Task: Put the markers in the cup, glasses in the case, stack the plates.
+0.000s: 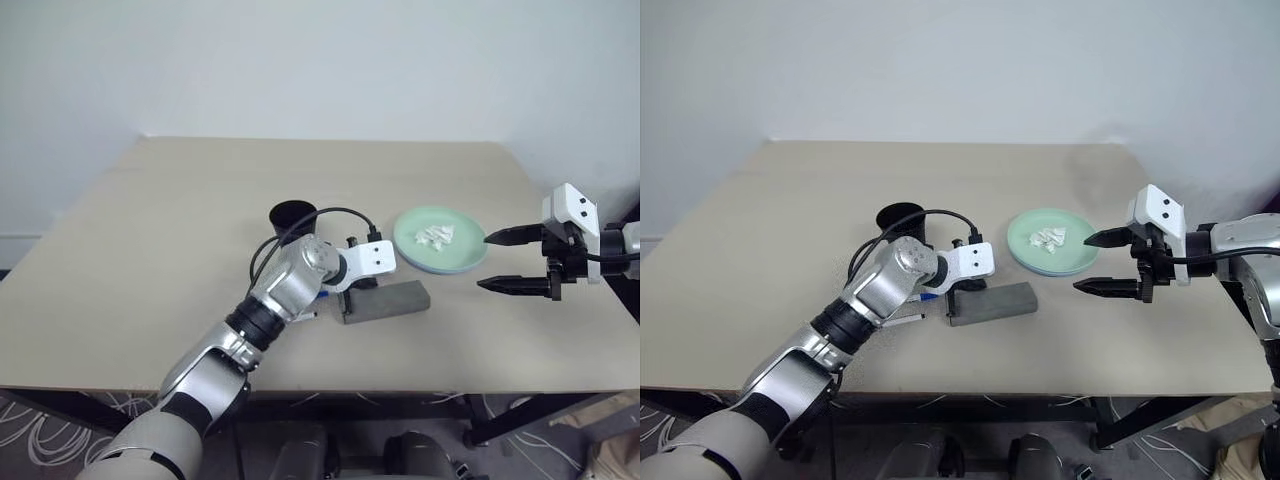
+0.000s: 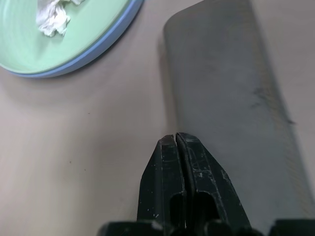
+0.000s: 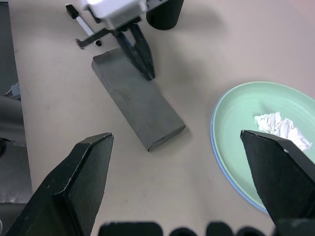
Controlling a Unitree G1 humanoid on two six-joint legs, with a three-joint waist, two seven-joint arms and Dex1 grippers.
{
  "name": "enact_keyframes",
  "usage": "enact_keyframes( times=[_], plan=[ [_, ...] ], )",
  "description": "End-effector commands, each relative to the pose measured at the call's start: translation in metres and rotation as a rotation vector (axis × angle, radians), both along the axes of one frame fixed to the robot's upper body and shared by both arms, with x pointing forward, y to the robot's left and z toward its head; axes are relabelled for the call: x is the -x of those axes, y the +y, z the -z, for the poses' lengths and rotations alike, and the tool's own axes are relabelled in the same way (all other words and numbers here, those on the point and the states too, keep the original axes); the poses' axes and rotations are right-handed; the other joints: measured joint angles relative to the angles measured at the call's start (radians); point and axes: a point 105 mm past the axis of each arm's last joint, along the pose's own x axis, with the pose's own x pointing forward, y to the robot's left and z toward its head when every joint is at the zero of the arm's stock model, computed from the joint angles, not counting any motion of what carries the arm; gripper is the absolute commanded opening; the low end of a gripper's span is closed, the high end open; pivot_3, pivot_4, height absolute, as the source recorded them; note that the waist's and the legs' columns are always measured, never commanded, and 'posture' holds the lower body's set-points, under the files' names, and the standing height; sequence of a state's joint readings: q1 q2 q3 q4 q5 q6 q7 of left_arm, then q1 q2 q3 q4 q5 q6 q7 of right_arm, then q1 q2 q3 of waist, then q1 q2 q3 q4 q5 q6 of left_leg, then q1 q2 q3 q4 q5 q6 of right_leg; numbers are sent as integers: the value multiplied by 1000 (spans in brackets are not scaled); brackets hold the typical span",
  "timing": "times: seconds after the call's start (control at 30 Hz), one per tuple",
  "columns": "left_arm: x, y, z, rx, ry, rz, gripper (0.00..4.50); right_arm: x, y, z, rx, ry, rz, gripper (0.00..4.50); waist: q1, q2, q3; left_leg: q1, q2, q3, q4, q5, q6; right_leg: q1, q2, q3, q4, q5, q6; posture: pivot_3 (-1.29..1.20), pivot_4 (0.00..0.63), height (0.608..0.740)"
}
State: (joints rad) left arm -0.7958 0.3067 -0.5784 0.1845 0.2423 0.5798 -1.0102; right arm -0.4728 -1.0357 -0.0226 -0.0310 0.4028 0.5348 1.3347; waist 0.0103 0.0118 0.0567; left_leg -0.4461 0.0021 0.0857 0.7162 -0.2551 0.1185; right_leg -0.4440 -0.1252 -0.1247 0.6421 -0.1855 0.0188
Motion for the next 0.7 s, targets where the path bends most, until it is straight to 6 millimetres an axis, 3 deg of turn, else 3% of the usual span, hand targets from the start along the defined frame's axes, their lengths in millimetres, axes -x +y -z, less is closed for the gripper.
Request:
enact_keyframes(
  times=[0.03, 0.2, 0.33, 0.47, 0.57, 0.7],
  plan=[
    [4, -3, -11, 11, -24, 18, 30, -2, 4, -14, -9, -57, -23, 4500, 0, 0, 0, 0, 0, 0, 0, 0, 0, 0, 0, 0, 0, 0, 0, 0, 0, 704],
    [-2, 7, -37, 100, -41, -21, 30, -2, 5, -13, -10, -54, -26, 4500, -1, 0, 0, 0, 0, 0, 1, 0, 0, 0, 0, 0, 0, 0, 0, 0, 0, 704],
    [-2, 32, -50, 166, -6, -46, 30, -4, 6, -13, -10, -53, -30, 4500, -1, 1, 0, 0, 0, 0, 0, 0, 0, -1, 0, 0, 0, 0, 0, 0, 0, 704],
    [12, 54, -60, 245, 61, 3, 30, -5, 6, -13, -11, -52, -32, 4500, -1, 2, 0, 0, 0, 0, 0, 2, -3, -1, 1, 0, 0, 0, 0, 0, 0, 704],
    [17, 80, -70, 271, 92, -3, 594, -6, 6, -13, -13, -49, -35, 4500, 0, 2, 0, 0, 0, 0, 0, 4, -6, -1, 1, 0, 0, 0, 0, 0, 0, 704],
    [21, 107, -74, 303, 122, -24, 1933, -7, 8, -10, -16, -42, -43, 4500, -1, 2, 0, 0, 0, 1, 1, 4, -6, 0, 0, 1, 0, 0, 0, 0, 0, 704]
  ],
)
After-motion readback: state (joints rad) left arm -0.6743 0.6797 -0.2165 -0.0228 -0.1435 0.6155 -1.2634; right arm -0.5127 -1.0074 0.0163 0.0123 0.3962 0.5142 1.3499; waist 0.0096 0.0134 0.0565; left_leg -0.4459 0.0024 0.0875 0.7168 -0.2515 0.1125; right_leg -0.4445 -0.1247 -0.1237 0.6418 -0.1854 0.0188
